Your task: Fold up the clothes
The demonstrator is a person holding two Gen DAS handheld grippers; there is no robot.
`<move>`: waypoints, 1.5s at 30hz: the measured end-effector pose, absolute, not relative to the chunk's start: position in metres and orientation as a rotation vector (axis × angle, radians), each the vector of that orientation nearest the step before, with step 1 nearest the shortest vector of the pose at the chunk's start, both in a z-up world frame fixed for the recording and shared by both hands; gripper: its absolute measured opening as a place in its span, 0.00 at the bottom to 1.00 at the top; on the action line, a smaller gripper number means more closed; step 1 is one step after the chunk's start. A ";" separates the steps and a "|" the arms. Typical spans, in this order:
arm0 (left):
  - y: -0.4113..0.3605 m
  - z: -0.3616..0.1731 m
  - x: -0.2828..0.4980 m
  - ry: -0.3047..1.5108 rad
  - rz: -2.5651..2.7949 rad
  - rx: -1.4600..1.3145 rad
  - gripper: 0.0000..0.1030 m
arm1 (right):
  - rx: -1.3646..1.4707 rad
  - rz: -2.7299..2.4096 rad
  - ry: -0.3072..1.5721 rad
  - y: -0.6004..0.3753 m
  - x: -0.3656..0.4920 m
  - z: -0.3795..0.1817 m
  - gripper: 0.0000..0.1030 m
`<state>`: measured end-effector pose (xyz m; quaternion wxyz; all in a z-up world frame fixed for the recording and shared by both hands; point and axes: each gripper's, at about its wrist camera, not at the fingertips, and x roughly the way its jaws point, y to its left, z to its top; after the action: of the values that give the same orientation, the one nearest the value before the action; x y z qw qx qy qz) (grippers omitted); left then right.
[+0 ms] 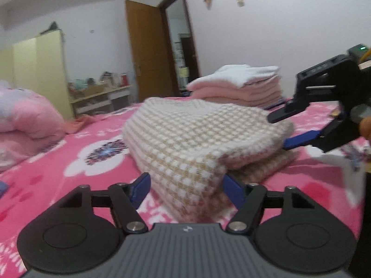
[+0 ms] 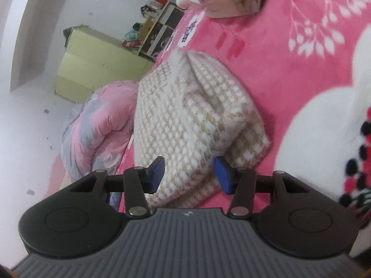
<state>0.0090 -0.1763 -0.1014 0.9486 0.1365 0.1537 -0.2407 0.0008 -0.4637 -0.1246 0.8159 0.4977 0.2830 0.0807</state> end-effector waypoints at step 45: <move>-0.085 -0.082 0.014 0.415 -0.476 -0.109 0.55 | 0.237 0.294 0.600 -0.323 0.034 -0.114 0.14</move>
<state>0.0139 -0.0850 -0.0818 0.9491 -0.0537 0.2039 -0.2338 0.0343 -0.3234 -0.1137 0.9378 0.1160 0.2938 0.1441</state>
